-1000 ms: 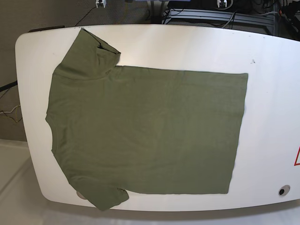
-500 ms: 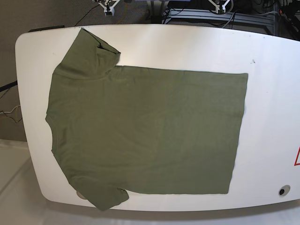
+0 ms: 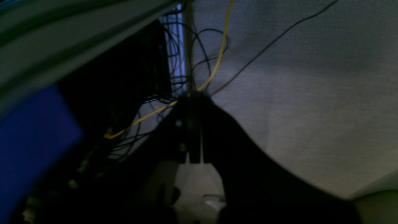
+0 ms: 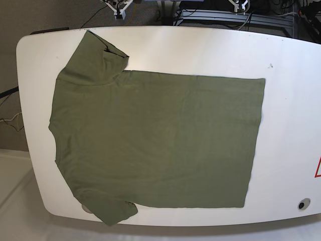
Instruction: Fold the T-shirt properly
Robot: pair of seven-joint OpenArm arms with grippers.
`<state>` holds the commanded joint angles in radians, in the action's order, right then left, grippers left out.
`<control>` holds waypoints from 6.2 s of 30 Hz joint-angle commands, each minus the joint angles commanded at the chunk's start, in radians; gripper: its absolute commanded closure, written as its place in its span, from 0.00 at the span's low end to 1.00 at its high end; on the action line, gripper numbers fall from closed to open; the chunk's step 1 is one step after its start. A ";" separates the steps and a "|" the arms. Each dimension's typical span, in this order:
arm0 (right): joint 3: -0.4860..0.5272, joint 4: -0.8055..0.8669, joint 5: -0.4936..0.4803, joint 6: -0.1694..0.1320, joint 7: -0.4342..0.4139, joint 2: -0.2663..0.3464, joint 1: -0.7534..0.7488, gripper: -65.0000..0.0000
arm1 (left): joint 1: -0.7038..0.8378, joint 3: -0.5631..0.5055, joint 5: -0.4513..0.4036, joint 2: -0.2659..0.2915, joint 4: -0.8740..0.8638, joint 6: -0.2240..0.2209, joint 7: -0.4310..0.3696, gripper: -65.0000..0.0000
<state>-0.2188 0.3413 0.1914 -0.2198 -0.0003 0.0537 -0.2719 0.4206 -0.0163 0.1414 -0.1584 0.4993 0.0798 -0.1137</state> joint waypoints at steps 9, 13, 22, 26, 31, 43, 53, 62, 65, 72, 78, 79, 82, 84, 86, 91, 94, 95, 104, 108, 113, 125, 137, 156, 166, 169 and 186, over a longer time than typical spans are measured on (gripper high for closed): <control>-0.017 0.256 -0.052 -0.057 -0.019 0.029 -0.174 1.00 | 0.145 0.001 0.009 -0.031 0.244 0.147 0.005 0.99; -0.018 0.261 -0.045 -0.056 -0.022 0.032 -0.180 1.00 | 0.153 0.002 0.005 -0.036 0.247 0.117 0.003 0.99; -0.019 0.291 -0.068 -0.073 -0.026 0.062 -0.217 1.00 | 0.194 -0.002 0.003 -0.058 0.306 0.053 -0.004 0.99; -0.022 0.368 -0.123 -0.074 -0.023 0.091 -0.283 1.00 | 0.257 -0.001 0.021 -0.082 0.380 0.062 0.004 0.98; -0.024 0.493 -0.179 -0.073 -0.010 0.116 -0.369 1.00 | 0.338 0.003 0.032 -0.109 0.499 0.070 0.018 0.99; -0.055 0.947 -0.293 -0.077 0.094 0.139 -0.608 1.00 | 0.536 0.024 0.014 -0.160 0.851 0.082 0.061 1.00; -0.124 1.343 -0.497 -0.087 0.119 0.173 -0.864 1.00 | 0.718 0.035 -0.012 -0.187 1.316 0.106 0.126 1.00; -0.172 1.585 -0.548 -0.102 0.176 0.185 -0.909 1.00 | 0.757 0.076 -0.002 -0.210 1.528 0.110 0.147 1.00; -0.186 1.637 -0.544 -0.099 0.193 0.187 -0.898 1.00 | 0.750 0.116 0.013 -0.218 1.566 0.113 0.158 1.00; -0.232 1.739 -0.559 -0.088 0.272 0.195 -0.827 1.00 | 0.695 0.291 0.089 -0.228 1.614 0.151 0.206 1.00; -0.268 1.771 -0.617 -0.094 0.359 0.194 -0.747 0.99 | 0.635 0.413 0.139 -0.219 1.644 0.208 0.258 1.00; -0.272 1.771 -0.626 -0.097 0.371 0.194 -0.736 0.99 | 0.626 0.425 0.143 -0.218 1.647 0.214 0.265 1.00; -0.279 1.769 -0.642 -0.111 0.403 0.191 -0.702 0.95 | 0.600 0.450 0.146 -0.214 1.654 0.232 0.294 1.00; -0.286 1.769 -0.646 -0.123 0.425 0.185 -0.675 0.90 | 0.577 0.468 0.159 -0.213 1.659 0.262 0.315 1.00; -0.291 1.771 -0.642 -0.133 0.440 0.178 -0.653 0.86 | 0.559 0.482 0.178 -0.212 1.662 0.297 0.327 1.00; -0.290 1.775 -0.616 -0.148 0.435 0.153 -0.639 0.85 | 0.546 0.486 0.209 -0.213 1.666 0.336 0.331 1.00; -0.290 1.778 -0.593 -0.167 0.428 0.131 -0.640 0.86 | 0.540 0.486 0.234 -0.214 1.673 0.342 0.331 1.00; -0.290 1.780 -0.584 -0.174 0.424 0.124 -0.641 0.86 | 0.538 0.485 0.242 -0.214 1.674 0.342 0.331 1.00; -0.292 1.728 -0.603 -0.339 0.434 0.089 -0.542 0.78 | 0.485 0.469 0.306 -0.214 1.679 0.318 0.284 0.74; -0.309 1.601 -0.747 -0.469 0.500 0.090 -0.422 0.64 | 0.456 0.457 0.292 -0.211 1.659 0.268 0.269 0.78; -0.316 1.578 -0.809 -0.463 0.594 0.097 -0.373 0.65 | 0.445 0.455 0.290 -0.211 1.634 0.247 0.268 0.77; -0.356 1.598 -0.821 -0.350 0.778 0.129 -0.317 0.65 | 0.420 0.447 0.297 -0.205 1.539 0.241 0.379 0.71; -0.347 1.509 -0.821 -0.298 0.765 0.122 -0.292 0.64 | 0.400 0.463 0.347 -0.210 1.551 0.267 0.447 0.70; -0.348 1.388 -0.792 -0.316 0.697 0.115 -0.267 0.64 | 0.347 0.464 0.435 -0.211 1.543 0.290 0.598 0.64; -0.400 1.375 -0.974 -0.330 0.829 0.117 -0.251 0.64 | 0.349 0.469 0.463 -0.211 1.543 0.322 0.496 0.69; -0.415 1.374 -0.992 -0.329 0.851 0.114 -0.250 0.64 | 0.353 0.468 0.473 -0.211 1.543 0.318 0.485 0.70; -0.428 1.349 -1.049 -0.343 0.875 0.110 -0.218 0.71 | 0.358 0.471 0.493 -0.209 1.540 0.300 0.517 0.68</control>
<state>-0.6471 1.6900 -0.8577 -0.5630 0.8744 0.1637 -0.4894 0.7782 0.4543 0.6342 -0.3679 2.0395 0.3801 0.4030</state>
